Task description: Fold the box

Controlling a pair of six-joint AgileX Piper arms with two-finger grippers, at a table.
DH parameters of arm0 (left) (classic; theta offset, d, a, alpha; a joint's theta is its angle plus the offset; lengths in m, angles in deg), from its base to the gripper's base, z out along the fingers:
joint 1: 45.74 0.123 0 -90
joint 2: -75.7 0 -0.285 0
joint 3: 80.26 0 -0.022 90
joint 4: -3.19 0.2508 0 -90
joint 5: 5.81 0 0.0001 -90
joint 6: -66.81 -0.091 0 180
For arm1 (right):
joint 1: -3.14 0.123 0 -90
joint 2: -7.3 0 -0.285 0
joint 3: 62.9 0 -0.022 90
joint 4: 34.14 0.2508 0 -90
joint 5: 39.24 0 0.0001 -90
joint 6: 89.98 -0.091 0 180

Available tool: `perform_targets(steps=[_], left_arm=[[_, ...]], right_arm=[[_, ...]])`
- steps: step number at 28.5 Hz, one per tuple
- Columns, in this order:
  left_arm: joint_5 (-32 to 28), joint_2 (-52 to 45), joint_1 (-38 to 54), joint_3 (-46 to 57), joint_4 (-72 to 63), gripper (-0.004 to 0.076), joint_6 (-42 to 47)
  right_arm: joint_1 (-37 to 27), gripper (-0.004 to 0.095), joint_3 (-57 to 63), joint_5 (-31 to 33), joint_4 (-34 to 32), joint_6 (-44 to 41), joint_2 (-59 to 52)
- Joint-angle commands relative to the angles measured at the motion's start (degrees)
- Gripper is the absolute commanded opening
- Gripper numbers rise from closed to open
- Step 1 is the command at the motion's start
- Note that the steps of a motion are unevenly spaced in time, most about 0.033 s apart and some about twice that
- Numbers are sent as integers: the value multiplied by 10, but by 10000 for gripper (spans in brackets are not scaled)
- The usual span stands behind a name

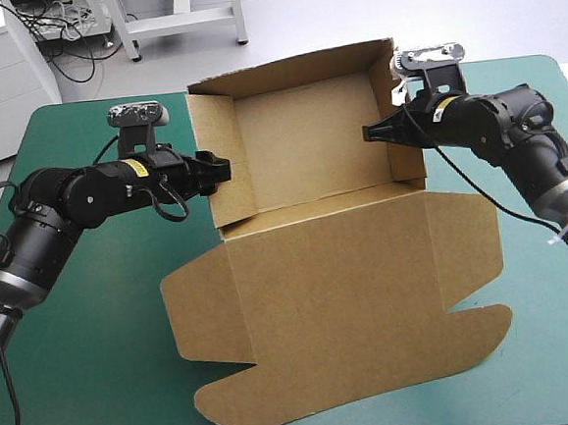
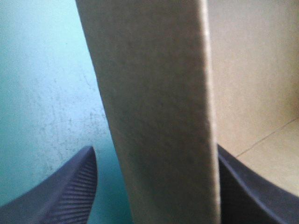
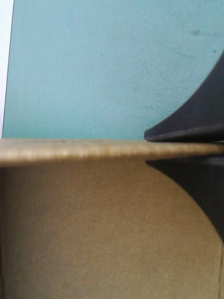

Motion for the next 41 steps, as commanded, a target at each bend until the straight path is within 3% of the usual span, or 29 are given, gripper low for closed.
perform_targets(steps=[1,19,22,32,35,41], left_arm=[[-23,-7,-3,-18,25,454,23],[6,57,-3,-18,91,411,68],[7,64,-3,-19,100,345,72],[7,82,-3,-19,94,13,72],[6,86,-3,-19,84,-33,75],[28,113,-3,-19,74,-32,78]], right_arm=[[8,-12,-18,-47,14,-14,-9],[27,-12,-18,-59,33,-39,35],[27,-12,-18,-51,47,-38,43],[27,-13,-18,-30,54,-37,59],[27,-12,-18,-26,54,-38,59],[27,-14,-18,31,16,-35,64]])
